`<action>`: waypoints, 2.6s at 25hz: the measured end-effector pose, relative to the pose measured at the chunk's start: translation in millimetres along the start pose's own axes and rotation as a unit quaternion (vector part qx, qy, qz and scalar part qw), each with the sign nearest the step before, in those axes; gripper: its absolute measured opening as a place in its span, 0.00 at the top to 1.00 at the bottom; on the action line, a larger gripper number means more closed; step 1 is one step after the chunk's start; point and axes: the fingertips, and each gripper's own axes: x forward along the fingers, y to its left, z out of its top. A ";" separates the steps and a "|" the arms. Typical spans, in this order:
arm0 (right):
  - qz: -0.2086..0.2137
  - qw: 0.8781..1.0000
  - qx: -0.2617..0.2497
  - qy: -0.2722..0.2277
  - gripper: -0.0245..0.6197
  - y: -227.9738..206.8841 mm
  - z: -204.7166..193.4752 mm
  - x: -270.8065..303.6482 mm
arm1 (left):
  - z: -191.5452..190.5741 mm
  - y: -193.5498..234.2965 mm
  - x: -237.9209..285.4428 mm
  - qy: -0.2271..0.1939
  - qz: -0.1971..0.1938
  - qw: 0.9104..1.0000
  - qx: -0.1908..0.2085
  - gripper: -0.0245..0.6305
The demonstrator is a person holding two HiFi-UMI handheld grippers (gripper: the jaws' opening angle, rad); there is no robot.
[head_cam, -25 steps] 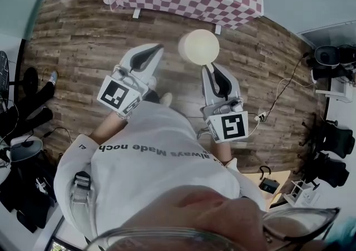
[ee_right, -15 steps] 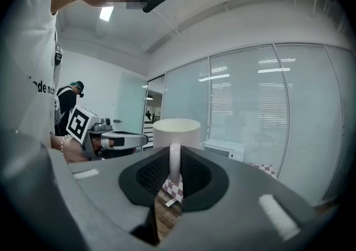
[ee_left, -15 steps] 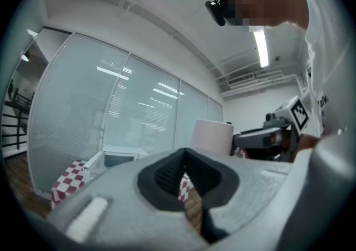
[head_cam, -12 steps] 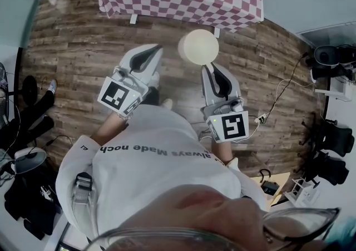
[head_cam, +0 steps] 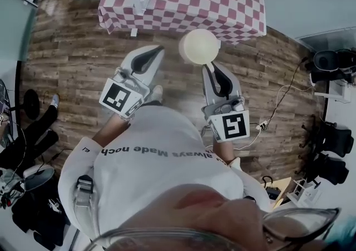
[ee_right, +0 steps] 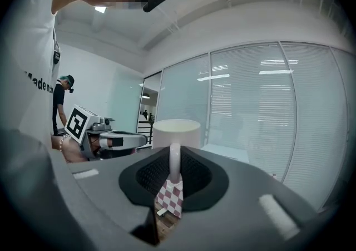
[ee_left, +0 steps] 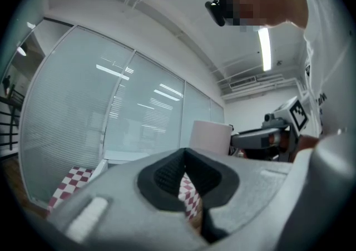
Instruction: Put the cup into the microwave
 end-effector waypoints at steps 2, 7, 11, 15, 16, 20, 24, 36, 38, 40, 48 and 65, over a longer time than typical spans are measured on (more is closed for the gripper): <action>-0.001 1.000 0.000 -0.001 0.90 -0.9 3.7 22.0 | 2.1 21.2 3.0 -0.001 -0.003 1.000 0.000 0.96; -0.005 1.000 0.002 -0.003 0.90 3.3 7.1 64.0 | 2.0 65.3 2.5 -0.002 -0.004 1.000 0.000 0.96; -0.006 1.000 0.005 -0.004 0.90 3.9 8.1 85.3 | 1.8 85.2 2.2 0.000 -0.004 1.000 -0.002 0.96; -0.009 1.000 0.004 -0.005 0.90 1.9 8.7 97.5 | -1.0 98.8 3.4 0.003 -0.003 1.000 -0.005 0.96; -0.009 1.000 0.004 -0.005 0.90 0.3 8.8 99.8 | -1.5 101.7 4.9 0.002 -0.002 1.000 -0.005 0.96; -0.011 1.000 0.002 -0.006 0.90 -9.5 8.7 108.4 | -0.4 109.9 15.1 -0.002 -0.002 1.000 -0.005 0.96; -0.014 1.000 0.002 -0.007 0.90 -25.2 7.9 118.2 | 0.4 118.5 30.9 -0.003 -0.004 1.000 -0.003 0.96; -0.013 1.000 0.010 -0.007 0.90 -113.7 0.4 164.0 | -5.9 155.1 124.5 0.006 -0.003 1.000 -0.003 0.96; -0.010 1.000 0.011 -0.007 0.90 -131.6 -0.1 173.2 | -5.1 161.5 143.3 0.006 -0.001 1.000 -0.002 0.96; -0.007 1.000 0.012 -0.007 0.90 -150.0 -0.3 182.9 | -5.0 168.7 162.0 0.008 0.002 1.000 -0.002 0.96; 0.005 1.000 0.012 -0.010 0.90 -227.7 -2.8 217.6 | -8.4 194.8 240.1 0.017 0.016 1.000 0.001 0.96; 0.035 0.999 0.015 -0.013 0.90 -361.1 -16.1 284.6 | -19.8 244.6 376.7 0.024 0.042 0.999 0.007 0.96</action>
